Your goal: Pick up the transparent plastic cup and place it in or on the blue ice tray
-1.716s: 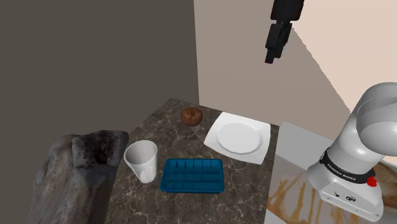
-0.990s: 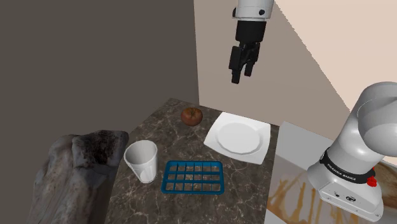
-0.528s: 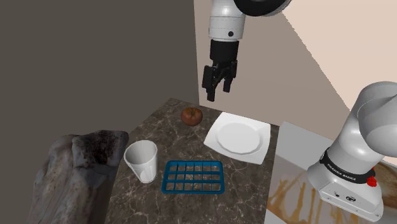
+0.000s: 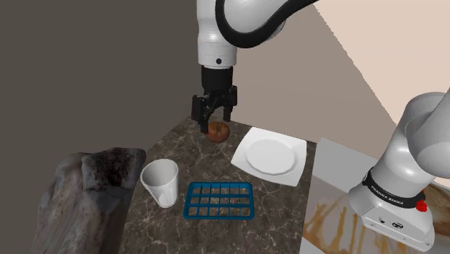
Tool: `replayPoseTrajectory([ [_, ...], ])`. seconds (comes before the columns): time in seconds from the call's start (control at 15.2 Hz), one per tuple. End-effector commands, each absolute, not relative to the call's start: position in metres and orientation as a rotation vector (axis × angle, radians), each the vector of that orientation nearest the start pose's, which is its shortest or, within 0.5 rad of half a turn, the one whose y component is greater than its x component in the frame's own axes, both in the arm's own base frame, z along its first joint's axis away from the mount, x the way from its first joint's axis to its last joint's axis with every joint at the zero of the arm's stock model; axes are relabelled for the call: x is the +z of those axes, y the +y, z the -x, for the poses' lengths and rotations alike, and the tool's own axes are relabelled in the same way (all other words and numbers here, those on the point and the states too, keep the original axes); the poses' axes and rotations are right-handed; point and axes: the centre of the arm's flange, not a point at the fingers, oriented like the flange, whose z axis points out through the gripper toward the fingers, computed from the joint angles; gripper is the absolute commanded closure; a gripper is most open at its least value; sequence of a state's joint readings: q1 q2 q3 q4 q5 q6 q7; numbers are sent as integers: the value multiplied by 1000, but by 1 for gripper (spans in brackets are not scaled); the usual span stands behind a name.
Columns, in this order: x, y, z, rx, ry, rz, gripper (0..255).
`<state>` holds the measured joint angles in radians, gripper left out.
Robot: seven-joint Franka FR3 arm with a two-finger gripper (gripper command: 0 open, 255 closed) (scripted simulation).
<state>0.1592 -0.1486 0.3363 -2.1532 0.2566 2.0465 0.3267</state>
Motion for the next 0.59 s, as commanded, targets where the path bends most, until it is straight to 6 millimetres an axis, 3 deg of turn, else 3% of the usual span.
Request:
replayPoseTrajectory([
  [0.0, 456, 287, -452, 61, -71, 2954, 0],
  [0.53, 420, 374, -496, 73, -54, 2939, 0],
])
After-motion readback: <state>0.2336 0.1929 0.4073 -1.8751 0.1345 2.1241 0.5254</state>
